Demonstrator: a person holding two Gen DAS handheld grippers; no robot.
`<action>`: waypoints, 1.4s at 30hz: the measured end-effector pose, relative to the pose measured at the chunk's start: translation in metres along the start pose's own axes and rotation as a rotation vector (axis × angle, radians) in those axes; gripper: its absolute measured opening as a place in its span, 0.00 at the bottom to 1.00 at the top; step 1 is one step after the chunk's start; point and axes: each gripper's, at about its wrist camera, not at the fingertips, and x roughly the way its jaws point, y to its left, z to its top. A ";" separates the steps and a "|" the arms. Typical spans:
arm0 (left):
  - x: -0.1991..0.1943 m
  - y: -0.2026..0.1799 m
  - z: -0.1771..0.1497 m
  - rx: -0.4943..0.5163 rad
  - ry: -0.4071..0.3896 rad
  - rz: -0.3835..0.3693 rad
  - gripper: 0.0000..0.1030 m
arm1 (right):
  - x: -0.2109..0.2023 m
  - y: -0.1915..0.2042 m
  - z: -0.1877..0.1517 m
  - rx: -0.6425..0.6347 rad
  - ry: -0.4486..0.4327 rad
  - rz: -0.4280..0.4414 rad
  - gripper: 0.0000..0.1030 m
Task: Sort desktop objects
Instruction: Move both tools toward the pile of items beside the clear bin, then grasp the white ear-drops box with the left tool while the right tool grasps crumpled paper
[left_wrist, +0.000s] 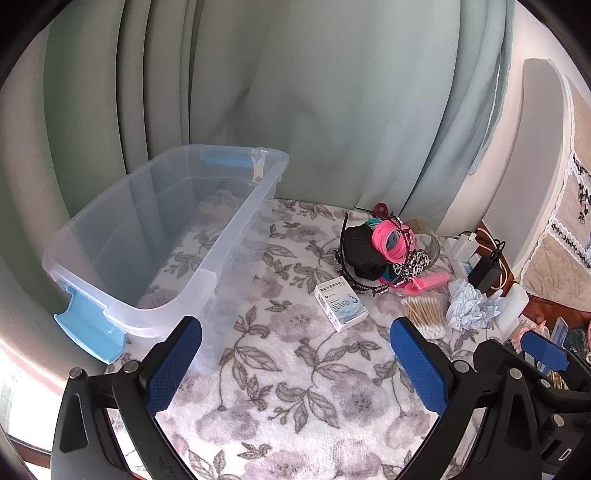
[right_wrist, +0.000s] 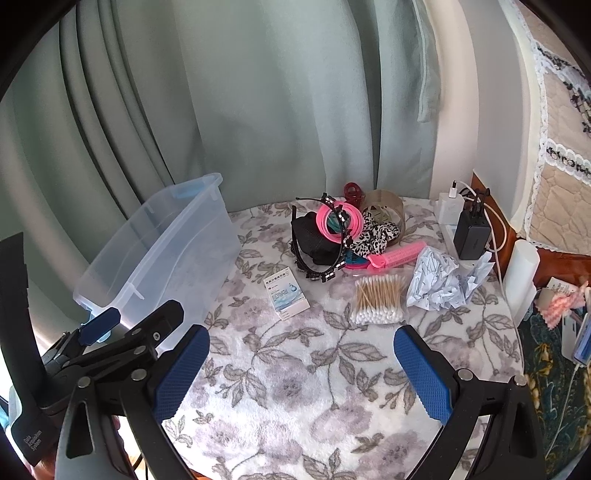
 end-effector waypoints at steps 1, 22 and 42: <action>0.001 0.000 0.000 -0.001 0.002 -0.002 0.99 | 0.000 0.000 0.000 -0.002 -0.005 -0.002 0.99; 0.000 -0.006 0.000 0.010 -0.039 -0.023 0.99 | 0.005 -0.011 0.001 0.038 -0.050 0.068 1.00; -0.006 -0.033 -0.004 0.156 -0.105 -0.055 0.99 | -0.010 -0.048 -0.009 0.042 -0.178 0.118 1.00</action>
